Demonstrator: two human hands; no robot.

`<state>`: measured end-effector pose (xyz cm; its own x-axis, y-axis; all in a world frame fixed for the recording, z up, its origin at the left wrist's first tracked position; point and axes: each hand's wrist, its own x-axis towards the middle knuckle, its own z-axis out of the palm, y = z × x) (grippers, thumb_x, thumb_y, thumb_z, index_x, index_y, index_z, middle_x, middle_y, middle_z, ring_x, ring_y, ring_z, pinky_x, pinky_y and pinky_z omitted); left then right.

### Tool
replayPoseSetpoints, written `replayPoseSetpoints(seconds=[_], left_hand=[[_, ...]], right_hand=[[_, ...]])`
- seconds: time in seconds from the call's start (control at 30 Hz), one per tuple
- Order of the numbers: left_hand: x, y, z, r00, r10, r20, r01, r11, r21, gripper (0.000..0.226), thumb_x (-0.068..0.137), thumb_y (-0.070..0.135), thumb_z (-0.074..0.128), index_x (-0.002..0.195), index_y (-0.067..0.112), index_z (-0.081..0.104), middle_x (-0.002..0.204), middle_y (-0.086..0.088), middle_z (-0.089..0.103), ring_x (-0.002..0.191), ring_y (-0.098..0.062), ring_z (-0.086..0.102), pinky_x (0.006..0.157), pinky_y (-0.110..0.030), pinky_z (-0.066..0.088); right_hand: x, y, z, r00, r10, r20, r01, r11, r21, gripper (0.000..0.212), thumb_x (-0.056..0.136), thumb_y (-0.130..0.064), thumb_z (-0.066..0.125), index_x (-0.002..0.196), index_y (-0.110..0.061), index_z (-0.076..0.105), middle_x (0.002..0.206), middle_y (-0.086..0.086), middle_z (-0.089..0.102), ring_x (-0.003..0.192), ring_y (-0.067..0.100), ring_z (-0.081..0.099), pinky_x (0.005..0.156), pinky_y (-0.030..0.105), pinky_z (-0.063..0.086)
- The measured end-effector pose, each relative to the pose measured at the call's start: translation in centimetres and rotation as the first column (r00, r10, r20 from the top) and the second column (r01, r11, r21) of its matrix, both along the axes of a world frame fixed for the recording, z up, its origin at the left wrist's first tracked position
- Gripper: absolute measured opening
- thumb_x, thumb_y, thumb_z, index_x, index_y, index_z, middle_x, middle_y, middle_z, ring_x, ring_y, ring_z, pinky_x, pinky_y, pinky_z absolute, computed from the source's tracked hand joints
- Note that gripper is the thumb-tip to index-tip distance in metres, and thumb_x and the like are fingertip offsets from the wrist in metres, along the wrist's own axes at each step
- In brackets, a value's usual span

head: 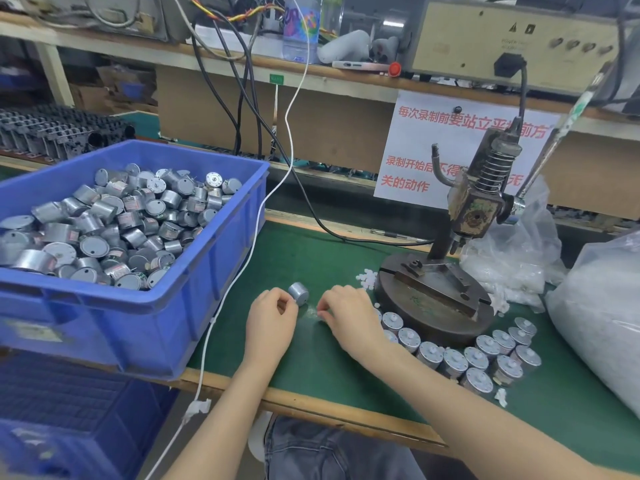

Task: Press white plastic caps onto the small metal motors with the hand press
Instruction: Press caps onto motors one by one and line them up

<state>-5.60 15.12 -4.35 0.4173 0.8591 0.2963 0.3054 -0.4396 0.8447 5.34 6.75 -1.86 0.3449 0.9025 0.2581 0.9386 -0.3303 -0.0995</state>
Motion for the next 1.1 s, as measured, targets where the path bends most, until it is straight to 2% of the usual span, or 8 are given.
replayPoseSetpoints(seconds=[0.4, 0.53, 0.6, 0.67, 0.73, 0.9, 1.0, 1.1], left_hand=[[-0.2, -0.2, 0.3, 1.000, -0.002, 0.018, 0.003, 0.999, -0.048, 0.013, 0.085, 0.006, 0.054, 0.073, 0.002, 0.058, 0.076, -0.005, 0.055, 0.076, -0.022, 0.052, 0.060, -0.023, 0.031], [-0.1, -0.1, 0.3, 1.000, 0.000, 0.022, 0.001, 0.999, -0.040, 0.014, 0.085, 0.006, 0.054, 0.072, 0.000, 0.058, 0.071, -0.001, 0.052, 0.075, -0.023, 0.051, 0.061, -0.025, 0.033], [0.0, -0.1, 0.3, 1.000, -0.003, 0.015, 0.004, 1.000, -0.028, 0.014, 0.085, 0.007, 0.055, 0.072, 0.000, 0.058, 0.070, 0.000, 0.052, 0.074, -0.022, 0.051, 0.062, -0.026, 0.035], [0.0, -0.1, 0.3, 1.000, -0.012, 0.007, 0.012, 1.000, -0.020, 0.014, 0.085, 0.008, 0.056, 0.073, 0.001, 0.058, 0.070, -0.001, 0.053, 0.073, -0.021, 0.051, 0.063, -0.024, 0.036], [-0.1, -0.1, 0.2, 1.000, -0.012, 0.026, 0.013, 0.999, -0.030, 0.012, 0.085, 0.008, 0.056, 0.073, 0.006, 0.058, 0.071, 0.000, 0.053, 0.070, -0.017, 0.050, 0.058, -0.019, 0.036], [-0.3, -0.1, 0.3, 0.994, 0.043, 0.100, -0.032, 0.994, -0.106, 0.011, 0.084, 0.003, 0.054, 0.075, 0.010, 0.057, 0.076, -0.006, 0.060, 0.073, -0.020, 0.053, 0.059, -0.021, 0.031], [-0.3, 0.0, 0.3, 0.996, 0.036, 0.087, -0.026, 0.993, -0.114, 0.010, 0.084, 0.003, 0.054, 0.076, 0.009, 0.057, 0.078, -0.006, 0.061, 0.074, -0.020, 0.054, 0.061, -0.023, 0.033], [-0.4, 0.0, 0.3, 0.995, 0.035, 0.091, -0.024, 0.993, -0.115, 0.010, 0.084, 0.003, 0.054, 0.077, 0.009, 0.058, 0.077, -0.005, 0.061, 0.074, -0.019, 0.055, 0.063, -0.025, 0.037]], right_hand=[[-0.8, -0.9, -1.6, 1.000, 0.012, -0.015, -0.012, 1.000, 0.022, 0.027, 0.098, -0.029, 0.042, 0.106, -0.015, 0.063, 0.108, 0.003, 0.059, 0.102, 0.024, 0.050, 0.082, 0.032, 0.030], [-0.8, -0.7, -0.7, 0.995, 0.048, -0.082, -0.030, 0.978, 0.207, 0.029, 0.093, -0.008, 0.049, 0.119, -0.011, 0.061, 0.107, 0.011, 0.059, 0.096, 0.032, 0.055, 0.081, 0.038, 0.040], [-0.5, 0.1, -0.1, 0.993, 0.072, -0.092, -0.058, 0.988, 0.144, 0.056, 0.086, 0.003, 0.049, 0.138, -0.019, 0.044, 0.128, 0.010, 0.047, 0.107, 0.029, 0.050, 0.084, 0.035, 0.041], [-0.1, 1.1, 0.4, 0.994, 0.104, -0.041, -0.104, 0.995, 0.011, 0.078, 0.080, 0.009, 0.048, 0.145, -0.029, 0.030, 0.146, 0.007, 0.028, 0.115, 0.027, 0.043, 0.085, 0.033, 0.040], [0.2, 2.0, 0.7, 0.988, 0.154, 0.019, -0.152, 0.984, -0.089, 0.079, 0.078, 0.010, 0.047, 0.144, -0.031, 0.029, 0.152, 0.007, 0.017, 0.117, 0.028, 0.040, 0.085, 0.036, 0.040], [1.3, 3.3, 0.7, 0.978, 0.189, 0.084, -0.170, 0.966, -0.193, 0.061, 0.084, -0.003, 0.051, 0.141, -0.021, 0.035, 0.151, 0.007, 0.017, 0.122, 0.029, 0.039, 0.083, 0.037, 0.040], [1.1, 3.4, 0.4, 0.989, 0.129, -0.071, -0.137, 0.983, -0.123, 0.053, 0.090, -0.025, 0.048, 0.142, -0.020, 0.036, 0.148, 0.003, 0.024, 0.123, 0.027, 0.042, 0.086, 0.035, 0.042], [0.7, 3.6, -0.5, 0.988, 0.043, -0.147, -0.054, 0.996, -0.077, 0.059, 0.092, -0.047, 0.047, 0.144, -0.024, 0.033, 0.144, 0.000, 0.032, 0.126, 0.022, 0.041, 0.092, 0.034, 0.040]])
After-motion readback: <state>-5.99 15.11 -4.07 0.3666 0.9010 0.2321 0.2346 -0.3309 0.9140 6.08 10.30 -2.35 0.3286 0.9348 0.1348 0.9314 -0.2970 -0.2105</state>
